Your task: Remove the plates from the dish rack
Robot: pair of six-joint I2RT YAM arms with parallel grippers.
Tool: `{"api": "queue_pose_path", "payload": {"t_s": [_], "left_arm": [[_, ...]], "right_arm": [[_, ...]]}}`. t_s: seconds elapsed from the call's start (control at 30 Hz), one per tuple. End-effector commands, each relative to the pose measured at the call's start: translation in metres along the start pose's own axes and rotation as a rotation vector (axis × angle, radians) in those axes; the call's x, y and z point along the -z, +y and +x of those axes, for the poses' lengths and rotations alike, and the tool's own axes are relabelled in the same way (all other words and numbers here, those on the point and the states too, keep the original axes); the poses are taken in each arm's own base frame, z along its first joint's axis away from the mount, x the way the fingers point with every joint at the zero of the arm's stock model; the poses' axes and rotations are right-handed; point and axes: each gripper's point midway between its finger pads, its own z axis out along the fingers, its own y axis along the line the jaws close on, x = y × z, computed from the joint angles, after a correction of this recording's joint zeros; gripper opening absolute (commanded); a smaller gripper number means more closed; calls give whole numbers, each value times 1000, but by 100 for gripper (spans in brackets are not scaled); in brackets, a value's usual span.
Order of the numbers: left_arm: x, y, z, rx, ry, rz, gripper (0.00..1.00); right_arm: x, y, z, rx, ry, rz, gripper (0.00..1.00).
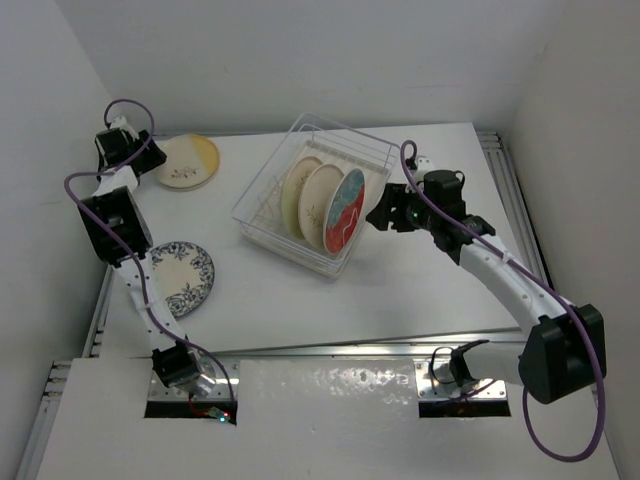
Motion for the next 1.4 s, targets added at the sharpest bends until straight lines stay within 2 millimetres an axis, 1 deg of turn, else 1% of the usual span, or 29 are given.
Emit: {"api": "queue_pose_path", "payload": {"t_s": [0.0, 0.03, 0.07, 0.13, 0.17, 0.2, 0.23, 0.27, 0.3, 0.33, 0.37, 0.4, 0.43, 0.47, 0.5, 0.53, 0.57, 0.6, 0.63, 0.67, 0.7, 0.77, 0.87, 0.93, 1.07, 1.17, 1.2, 1.33, 1.37], "left_arm": [[17, -26, -60, -57, -132, 48, 55], [22, -30, -67, -57, -145, 55, 55], [37, -41, -89, -70, -184, 73, 55], [59, -66, -116, -90, -231, 135, 55], [85, -86, -138, -109, -260, 165, 55], [98, -113, -143, -149, -257, 228, 55], [129, -140, -159, -185, -257, 267, 55], [144, -162, -159, -225, -237, 305, 55], [157, -202, -149, -312, -206, 384, 56], [173, -219, -134, -343, -132, 415, 57], [192, -239, -129, -374, -106, 451, 57], [203, -267, -113, -406, -61, 518, 58], [216, -278, -97, -399, 13, 536, 59], [223, -287, -86, -404, 52, 551, 59], [232, -309, -71, -450, 81, 592, 59], [243, -318, -52, -470, 146, 600, 59], [248, -324, -40, -506, 175, 603, 59], [259, -354, -13, -608, 209, 655, 60], [270, -362, 4, -641, 256, 668, 60], [275, -369, 15, -667, 276, 679, 61], [282, -383, 35, -693, 312, 709, 62], [290, -397, 52, -729, 327, 729, 63], [287, -399, 60, -788, 313, 675, 63], [287, -401, 70, -821, 321, 663, 63], [277, -395, 92, -852, 371, 623, 61], [267, -382, 106, -857, 409, 573, 58], [264, -376, 116, -853, 438, 564, 57], [265, -374, 144, -827, 515, 600, 53], [266, -377, 148, -811, 525, 609, 49]], "right_arm": [[10, 12, -28, 39, -74, -16, 63], [11, 12, -28, 42, -75, -13, 63], [11, 12, -29, 46, -75, -10, 64], [12, 7, -30, 51, -77, 16, 64], [12, 5, -30, 53, -76, 28, 64], [12, 3, -28, 52, -70, 38, 64], [12, 1, -27, 50, -72, 51, 64], [11, -2, -25, 49, -70, 59, 64], [11, -3, -25, 49, -80, 64, 64], [11, -6, -24, 46, -84, 72, 64], [10, -13, -22, 36, -96, 101, 64], [10, -16, -22, 33, -108, 120, 65], [11, -21, -21, 26, -118, 144, 65], [10, -31, -19, 23, -132, 187, 65], [12, -35, -19, 24, -145, 206, 66], [13, -38, -18, 28, -150, 220, 66], [12, -42, -12, 50, -144, 230, 66], [13, -43, -11, 63, -145, 229, 67], [12, -46, -5, 86, -130, 231, 67], [12, -46, -3, 94, -123, 231, 68], [12, -46, -2, 101, -116, 226, 69], [12, -49, 6, 117, -94, 229, 69], [12, -52, 16, 124, -75, 225, 70], [12, -53, 24, 129, -64, 221, 70], [12, -57, 34, 128, -48, 224, 71], [13, -60, 41, 121, -41, 229, 71], [13, -60, 42, 119, -39, 228, 71], [15, -62, 49, 122, -24, 231, 71], [15, -63, 51, 125, -18, 234, 71]]}}
